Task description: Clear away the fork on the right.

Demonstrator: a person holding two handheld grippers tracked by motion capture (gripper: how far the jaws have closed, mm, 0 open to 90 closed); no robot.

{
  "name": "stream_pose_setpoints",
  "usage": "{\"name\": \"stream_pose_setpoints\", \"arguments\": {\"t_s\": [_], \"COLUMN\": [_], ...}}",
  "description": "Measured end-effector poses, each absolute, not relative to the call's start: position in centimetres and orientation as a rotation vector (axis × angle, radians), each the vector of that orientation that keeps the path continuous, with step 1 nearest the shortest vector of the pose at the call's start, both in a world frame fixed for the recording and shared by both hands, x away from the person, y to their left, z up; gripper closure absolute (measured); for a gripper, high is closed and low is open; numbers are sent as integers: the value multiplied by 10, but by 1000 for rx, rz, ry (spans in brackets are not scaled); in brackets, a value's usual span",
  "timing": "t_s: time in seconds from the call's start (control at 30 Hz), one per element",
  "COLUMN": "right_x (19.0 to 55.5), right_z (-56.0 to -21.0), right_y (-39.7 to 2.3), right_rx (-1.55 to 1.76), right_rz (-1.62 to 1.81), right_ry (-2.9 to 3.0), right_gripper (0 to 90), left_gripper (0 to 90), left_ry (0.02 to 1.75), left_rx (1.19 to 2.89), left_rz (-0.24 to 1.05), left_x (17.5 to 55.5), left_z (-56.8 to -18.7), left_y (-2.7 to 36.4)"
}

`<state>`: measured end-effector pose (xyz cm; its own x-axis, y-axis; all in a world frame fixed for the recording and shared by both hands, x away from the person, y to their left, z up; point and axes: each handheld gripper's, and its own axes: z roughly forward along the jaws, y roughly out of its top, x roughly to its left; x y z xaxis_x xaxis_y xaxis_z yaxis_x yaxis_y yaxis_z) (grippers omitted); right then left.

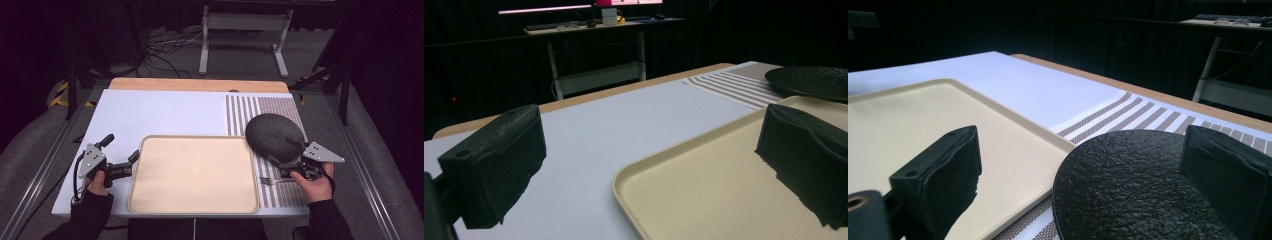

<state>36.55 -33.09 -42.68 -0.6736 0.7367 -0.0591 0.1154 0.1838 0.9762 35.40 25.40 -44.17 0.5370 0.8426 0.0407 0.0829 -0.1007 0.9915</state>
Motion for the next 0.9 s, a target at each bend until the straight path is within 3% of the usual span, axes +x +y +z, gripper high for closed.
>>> {"name": "stream_pose_setpoints", "arguments": {"t_s": [0.9], "right_x": [374], "right_z": [-400], "right_y": [-319], "right_rx": [657], "right_rz": [1190], "right_ry": [2323], "right_gripper": [64], "left_gripper": [2], "left_ry": [820], "left_rx": [1559], "left_rz": [780], "left_x": [354], "left_z": [-441], "left_y": [254]}}
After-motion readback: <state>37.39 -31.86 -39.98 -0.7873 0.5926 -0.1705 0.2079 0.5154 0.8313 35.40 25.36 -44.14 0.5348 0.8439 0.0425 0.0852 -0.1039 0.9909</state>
